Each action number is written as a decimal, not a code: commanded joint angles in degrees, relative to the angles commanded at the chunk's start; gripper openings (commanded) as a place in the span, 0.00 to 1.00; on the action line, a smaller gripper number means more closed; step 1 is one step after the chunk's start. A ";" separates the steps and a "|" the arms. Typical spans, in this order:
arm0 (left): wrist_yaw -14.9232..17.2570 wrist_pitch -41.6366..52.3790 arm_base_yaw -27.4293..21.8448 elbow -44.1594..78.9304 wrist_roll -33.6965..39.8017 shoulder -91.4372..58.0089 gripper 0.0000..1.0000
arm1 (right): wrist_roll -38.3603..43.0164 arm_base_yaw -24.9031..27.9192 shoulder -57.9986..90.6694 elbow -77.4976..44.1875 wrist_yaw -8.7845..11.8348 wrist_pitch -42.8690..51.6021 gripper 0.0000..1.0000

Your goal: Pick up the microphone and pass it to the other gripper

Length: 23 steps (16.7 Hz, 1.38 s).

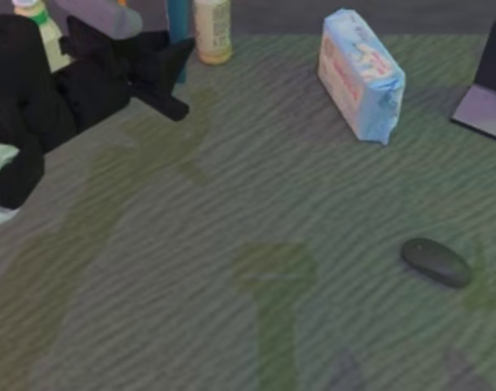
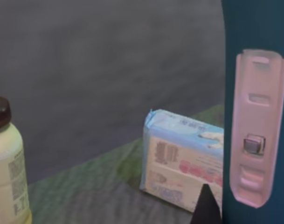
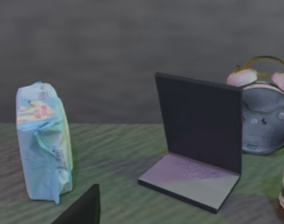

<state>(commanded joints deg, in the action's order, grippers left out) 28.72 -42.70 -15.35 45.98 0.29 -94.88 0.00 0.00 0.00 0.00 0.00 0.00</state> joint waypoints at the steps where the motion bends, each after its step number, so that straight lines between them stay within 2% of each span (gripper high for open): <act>1: 0.99 -2.08 0.15 -0.67 -0.58 1.10 0.00 | 0.00 0.00 0.00 0.00 0.00 0.00 1.00; 4: 2.18 -4.57 0.34 -1.51 -1.34 2.62 0.00 | 0.00 0.00 0.00 0.00 0.00 0.00 1.00; 10: 1.15 -4.93 -0.90 -1.39 -1.19 2.42 0.00 | 0.00 0.00 0.00 0.00 0.00 0.00 1.00; 13: -4.02 -7.48 -5.89 -2.30 -0.28 2.57 0.00 | 0.00 0.00 0.00 0.00 0.00 0.00 1.00; 17: -14.16 -11.95 -15.14 -4.29 1.50 3.26 0.00 | 0.00 0.00 0.00 0.00 0.00 0.00 1.00; 19: -18.13 -13.76 -18.87 -5.07 2.19 3.78 0.00 | 0.00 0.00 0.00 0.00 0.00 0.00 1.00; 21: -19.72 -14.64 -20.46 -5.41 2.49 4.12 0.00 | 0.00 0.00 0.00 0.00 0.00 0.00 1.00; 23: -19.75 -14.65 -20.48 -5.41 2.50 4.12 0.00 | 0.00 0.00 0.00 0.00 0.00 0.00 1.00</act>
<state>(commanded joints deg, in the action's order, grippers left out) 8.98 -57.35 -35.83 40.56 2.79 -90.76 0.00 0.00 0.00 0.00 0.00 0.00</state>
